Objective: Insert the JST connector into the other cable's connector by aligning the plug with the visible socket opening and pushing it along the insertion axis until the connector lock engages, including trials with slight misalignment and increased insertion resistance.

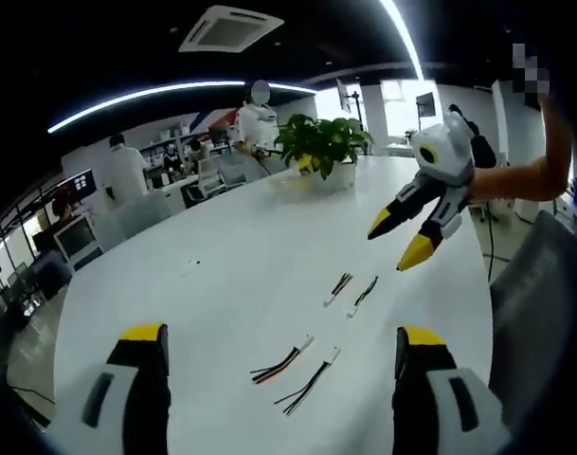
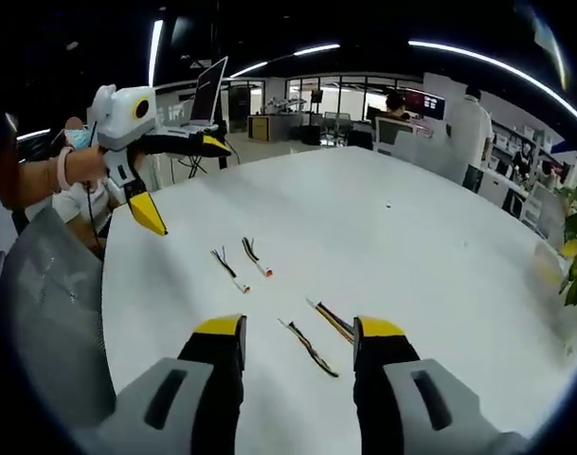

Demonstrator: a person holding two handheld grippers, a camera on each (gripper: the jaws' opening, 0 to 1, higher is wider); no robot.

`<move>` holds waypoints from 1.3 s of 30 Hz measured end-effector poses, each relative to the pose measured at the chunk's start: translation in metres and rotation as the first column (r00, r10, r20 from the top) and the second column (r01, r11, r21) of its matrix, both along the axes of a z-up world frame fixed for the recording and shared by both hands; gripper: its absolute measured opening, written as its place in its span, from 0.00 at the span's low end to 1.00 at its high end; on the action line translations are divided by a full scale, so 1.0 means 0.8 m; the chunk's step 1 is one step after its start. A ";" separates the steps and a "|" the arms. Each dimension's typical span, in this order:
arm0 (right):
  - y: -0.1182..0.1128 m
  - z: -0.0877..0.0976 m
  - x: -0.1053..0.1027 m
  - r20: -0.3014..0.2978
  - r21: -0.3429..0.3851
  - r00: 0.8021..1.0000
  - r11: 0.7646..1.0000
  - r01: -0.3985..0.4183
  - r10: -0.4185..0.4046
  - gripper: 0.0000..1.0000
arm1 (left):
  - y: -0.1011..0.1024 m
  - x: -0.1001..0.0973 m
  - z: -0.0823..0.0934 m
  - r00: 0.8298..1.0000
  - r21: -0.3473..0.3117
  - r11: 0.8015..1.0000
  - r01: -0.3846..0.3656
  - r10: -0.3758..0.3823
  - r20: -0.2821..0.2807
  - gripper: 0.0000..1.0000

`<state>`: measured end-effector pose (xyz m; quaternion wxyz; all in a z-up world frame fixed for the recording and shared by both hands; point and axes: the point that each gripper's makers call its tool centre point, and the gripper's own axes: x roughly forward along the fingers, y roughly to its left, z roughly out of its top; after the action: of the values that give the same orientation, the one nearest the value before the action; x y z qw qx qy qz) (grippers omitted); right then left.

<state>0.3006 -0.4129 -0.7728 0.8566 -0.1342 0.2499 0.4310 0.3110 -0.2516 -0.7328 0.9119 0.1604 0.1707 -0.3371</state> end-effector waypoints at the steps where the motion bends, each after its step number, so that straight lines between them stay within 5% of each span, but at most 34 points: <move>1: 0.001 -0.001 0.002 -0.007 0.007 1.000 1.000 -0.005 0.005 0.42 | 0.000 0.001 -0.002 1.000 0.003 1.000 0.001 -0.001 0.001 0.99; 7: 0.005 0.000 0.014 0.027 0.006 0.999 0.999 -0.045 0.045 0.37 | -0.004 0.009 0.006 0.994 0.032 0.999 0.040 -0.043 0.099 0.95; 15: 0.007 -0.007 0.032 0.053 -0.002 0.996 0.997 -0.078 0.078 0.40 | 0.000 0.017 -0.009 0.999 0.002 1.000 0.022 -0.022 0.028 0.94; 27: 0.014 -0.014 0.047 0.099 0.000 0.984 0.989 -0.150 0.149 0.29 | -0.012 0.029 -0.026 0.997 -0.090 0.995 0.050 -0.055 -0.049 0.89; 33: 0.017 -0.019 0.048 0.118 0.008 0.974 0.981 -0.194 0.192 0.24 | -0.020 0.033 -0.037 0.994 -0.086 0.992 0.095 -0.099 -0.042 0.88; 39: 0.023 -0.023 0.056 0.141 0.039 0.967 0.974 -0.222 0.214 0.24 | -0.036 0.030 -0.044 0.982 -0.120 0.975 0.185 -0.189 -0.028 0.74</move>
<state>0.3456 -0.3948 -0.7913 0.8224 -0.1664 0.1626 0.5191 0.3348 -0.2804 -0.7680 0.8805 0.1155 0.1527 -0.4338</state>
